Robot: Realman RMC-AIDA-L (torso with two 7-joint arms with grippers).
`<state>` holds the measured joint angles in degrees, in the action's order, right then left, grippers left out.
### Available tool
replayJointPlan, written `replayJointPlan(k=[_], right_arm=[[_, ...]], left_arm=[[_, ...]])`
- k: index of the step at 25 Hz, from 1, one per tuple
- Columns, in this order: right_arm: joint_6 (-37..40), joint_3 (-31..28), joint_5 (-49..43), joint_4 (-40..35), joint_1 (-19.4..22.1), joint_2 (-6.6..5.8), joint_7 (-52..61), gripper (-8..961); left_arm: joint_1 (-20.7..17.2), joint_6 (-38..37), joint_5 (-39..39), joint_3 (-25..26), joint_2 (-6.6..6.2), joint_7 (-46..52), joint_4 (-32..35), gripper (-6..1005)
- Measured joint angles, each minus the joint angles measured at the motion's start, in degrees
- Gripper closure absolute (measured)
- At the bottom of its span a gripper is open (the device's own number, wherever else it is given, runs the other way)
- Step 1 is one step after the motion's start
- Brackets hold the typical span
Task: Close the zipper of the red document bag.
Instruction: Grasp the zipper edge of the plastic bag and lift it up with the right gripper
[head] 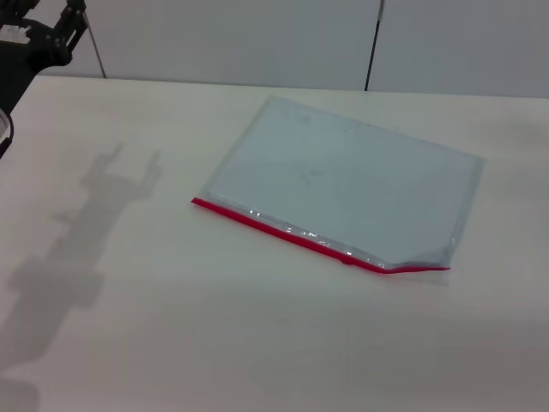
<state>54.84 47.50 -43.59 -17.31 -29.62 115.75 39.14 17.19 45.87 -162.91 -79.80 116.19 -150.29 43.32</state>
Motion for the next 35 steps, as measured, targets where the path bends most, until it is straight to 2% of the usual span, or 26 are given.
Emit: replayJointPlan(k=[23, 26, 30, 33, 35], right_arm=[[0.23, 0.87, -1.34, -0.53, -0.05, -0.11, 2.37, 220], [0.19, 1.47, -8.38, -3.62, 0.11, -0.22, 8.96, 220], [0.72, 1.4, -24.9, -10.76, 0.89, -0.33, 22.91, 220], [3.38, 1.14, -37.38, -16.76, 1.43, -0.13, 32.55, 220], [5.89, 1.09, -42.24, -19.17, 1.75, 0.05, 35.35, 220]], left_arm=[[0.13, -1.21, 0.04, -0.05, 0.0, 0.51, 0.03, 393], [0.39, -2.66, 0.46, -0.52, -0.33, 1.83, 0.22, 395], [0.82, -4.57, 4.39, -0.7, -0.4, 4.37, 1.06, 396], [0.91, -6.2, 8.36, -0.63, -0.44, 7.2, 2.96, 398], [0.93, -6.82, 10.56, -0.43, -0.49, 8.66, 3.76, 398]])
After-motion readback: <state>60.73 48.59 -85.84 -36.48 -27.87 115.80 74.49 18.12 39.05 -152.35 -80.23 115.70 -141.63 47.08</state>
